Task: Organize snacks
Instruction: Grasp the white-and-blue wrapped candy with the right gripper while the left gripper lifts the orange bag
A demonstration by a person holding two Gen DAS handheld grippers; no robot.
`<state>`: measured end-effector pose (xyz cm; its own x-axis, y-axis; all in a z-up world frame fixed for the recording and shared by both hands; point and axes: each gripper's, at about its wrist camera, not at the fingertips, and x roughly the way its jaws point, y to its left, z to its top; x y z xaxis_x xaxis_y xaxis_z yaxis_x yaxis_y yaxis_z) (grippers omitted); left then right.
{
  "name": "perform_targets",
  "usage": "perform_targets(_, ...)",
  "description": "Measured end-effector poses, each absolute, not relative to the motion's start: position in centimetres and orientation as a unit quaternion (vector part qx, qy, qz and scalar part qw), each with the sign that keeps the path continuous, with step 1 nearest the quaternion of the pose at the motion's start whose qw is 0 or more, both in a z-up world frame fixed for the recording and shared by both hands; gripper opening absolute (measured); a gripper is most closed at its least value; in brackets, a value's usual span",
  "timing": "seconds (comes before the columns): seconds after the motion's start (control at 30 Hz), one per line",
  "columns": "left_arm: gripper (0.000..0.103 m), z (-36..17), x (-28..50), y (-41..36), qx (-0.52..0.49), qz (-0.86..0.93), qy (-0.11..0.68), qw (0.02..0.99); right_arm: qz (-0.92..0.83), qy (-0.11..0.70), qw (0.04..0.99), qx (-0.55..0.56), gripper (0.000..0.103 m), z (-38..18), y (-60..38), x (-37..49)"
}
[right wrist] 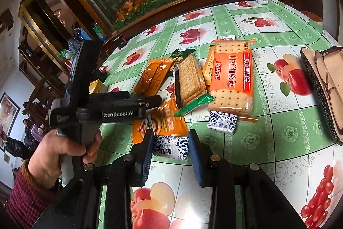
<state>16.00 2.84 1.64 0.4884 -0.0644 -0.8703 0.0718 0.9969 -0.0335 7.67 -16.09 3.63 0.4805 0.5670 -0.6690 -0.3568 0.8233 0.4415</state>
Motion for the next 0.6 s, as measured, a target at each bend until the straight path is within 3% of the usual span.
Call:
perform_targets(0.13,0.095,2.4,17.5,4.1,-0.043,-0.017,0.493,0.869,0.265,0.433,0.853,0.122,0.035,3.6,-16.2,7.8)
perform_targets(0.3,0.095,1.5,19.5,2.4,-0.018,-0.012,0.495,0.868,0.264,0.437,0.851,0.124,0.035,3.4,-16.2,7.8)
perform_targets(0.33,0.089,1.3,19.7,2.0,-0.013,-0.005,0.493,0.87,0.266,0.437,0.851,0.123,0.035,3.4,-16.2,7.8)
perform_targets(0.43,0.051,1.7,19.4,1.7,-0.006,0.02,0.463,0.886,0.268,0.436,0.85,0.124,0.035,3.4,-16.2,7.8)
perform_targets(0.6,0.045,1.9,17.6,2.4,-0.022,0.024,0.465,0.885,0.267,0.433,0.851,0.125,0.035,3.4,-16.3,7.8)
